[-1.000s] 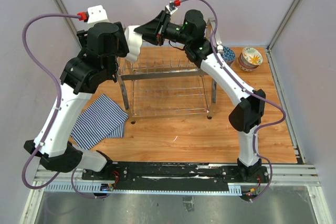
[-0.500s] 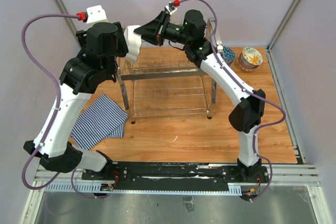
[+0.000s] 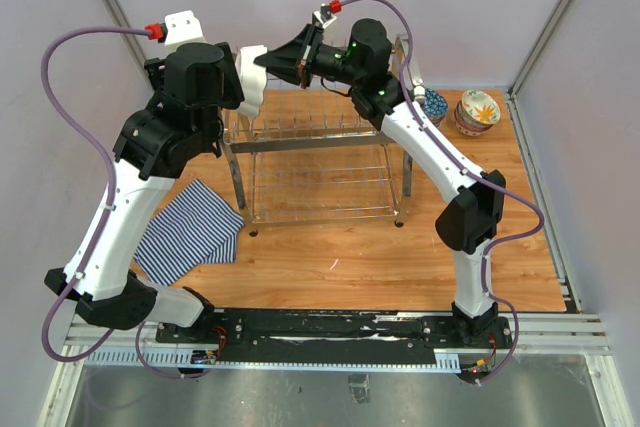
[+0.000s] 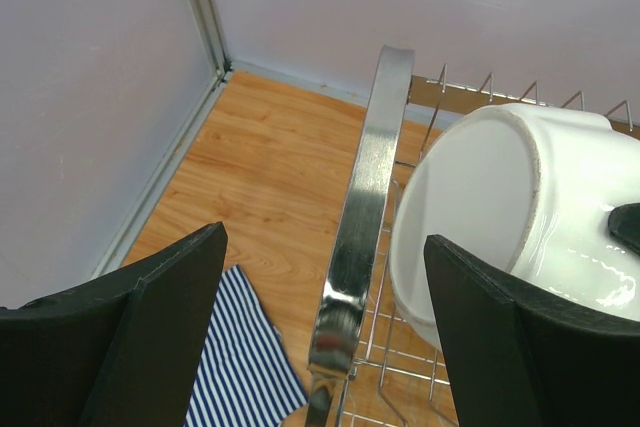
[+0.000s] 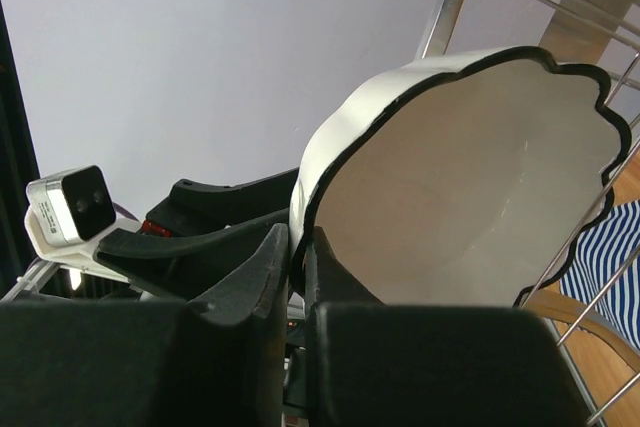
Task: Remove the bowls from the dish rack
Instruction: Pick up the bowl from the dish rack.
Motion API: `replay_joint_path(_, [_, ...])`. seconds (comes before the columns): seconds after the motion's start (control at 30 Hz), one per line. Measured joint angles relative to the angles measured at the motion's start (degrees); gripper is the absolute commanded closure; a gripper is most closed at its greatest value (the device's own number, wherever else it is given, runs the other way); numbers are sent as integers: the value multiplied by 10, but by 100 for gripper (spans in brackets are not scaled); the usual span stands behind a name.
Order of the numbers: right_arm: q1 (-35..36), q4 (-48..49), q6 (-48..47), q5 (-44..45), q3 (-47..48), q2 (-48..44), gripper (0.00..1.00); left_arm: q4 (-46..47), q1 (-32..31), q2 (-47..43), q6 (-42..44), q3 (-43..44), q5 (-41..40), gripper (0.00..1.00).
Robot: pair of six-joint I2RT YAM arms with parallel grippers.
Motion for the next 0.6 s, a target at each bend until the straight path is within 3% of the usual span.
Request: replay_joint_path(0.6, [2, 67, 49, 5, 22, 19, 99, 7, 0, -5, 3, 0, 0, 16])
